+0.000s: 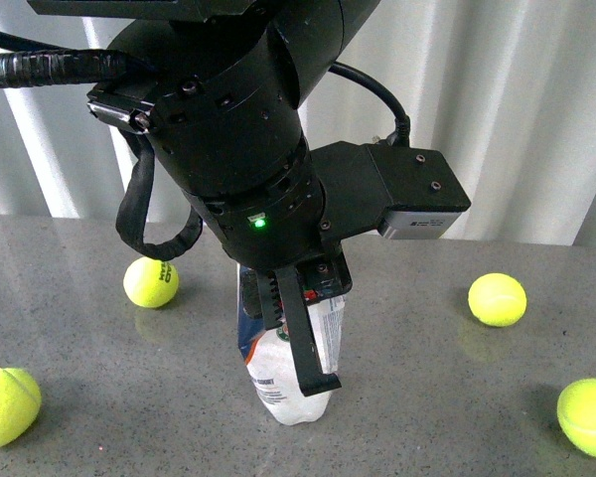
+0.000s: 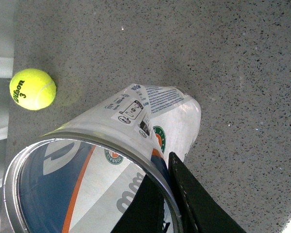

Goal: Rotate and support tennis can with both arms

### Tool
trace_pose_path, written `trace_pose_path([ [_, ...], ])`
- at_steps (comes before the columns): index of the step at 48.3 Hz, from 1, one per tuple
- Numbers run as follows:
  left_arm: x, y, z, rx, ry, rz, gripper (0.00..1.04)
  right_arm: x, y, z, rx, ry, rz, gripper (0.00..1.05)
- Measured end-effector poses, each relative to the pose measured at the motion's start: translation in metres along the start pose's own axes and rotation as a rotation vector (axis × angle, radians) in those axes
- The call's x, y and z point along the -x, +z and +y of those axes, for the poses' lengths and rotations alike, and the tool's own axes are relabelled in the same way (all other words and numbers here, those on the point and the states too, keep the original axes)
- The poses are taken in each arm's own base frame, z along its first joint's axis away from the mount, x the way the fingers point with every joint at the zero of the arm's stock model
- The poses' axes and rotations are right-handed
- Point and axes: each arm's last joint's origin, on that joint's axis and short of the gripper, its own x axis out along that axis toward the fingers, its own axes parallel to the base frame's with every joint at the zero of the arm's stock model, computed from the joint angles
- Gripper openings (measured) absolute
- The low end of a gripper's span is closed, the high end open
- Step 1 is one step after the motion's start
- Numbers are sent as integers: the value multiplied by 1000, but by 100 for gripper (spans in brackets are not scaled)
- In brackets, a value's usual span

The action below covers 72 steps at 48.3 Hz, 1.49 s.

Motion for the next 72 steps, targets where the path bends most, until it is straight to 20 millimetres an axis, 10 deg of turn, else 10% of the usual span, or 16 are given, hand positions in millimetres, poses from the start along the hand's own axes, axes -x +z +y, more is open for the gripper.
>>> trace_pose_path([
  [28,14,5,-2,63,-59,-47,99,0,0,0,0,0,0,98],
  [44,57,4,12,154,-14,-156,98,0,0,0,0,0,0,98],
  [56,110,-10,30,603,149,-413,98,0,0,0,0,0,0,98],
  [66,109,-14,29,739,129,-418,98,0,0,0,0,0,0,98],
  [72,99,-27,20,899,542,-495,83,0,0,0,0,0,0,98],
])
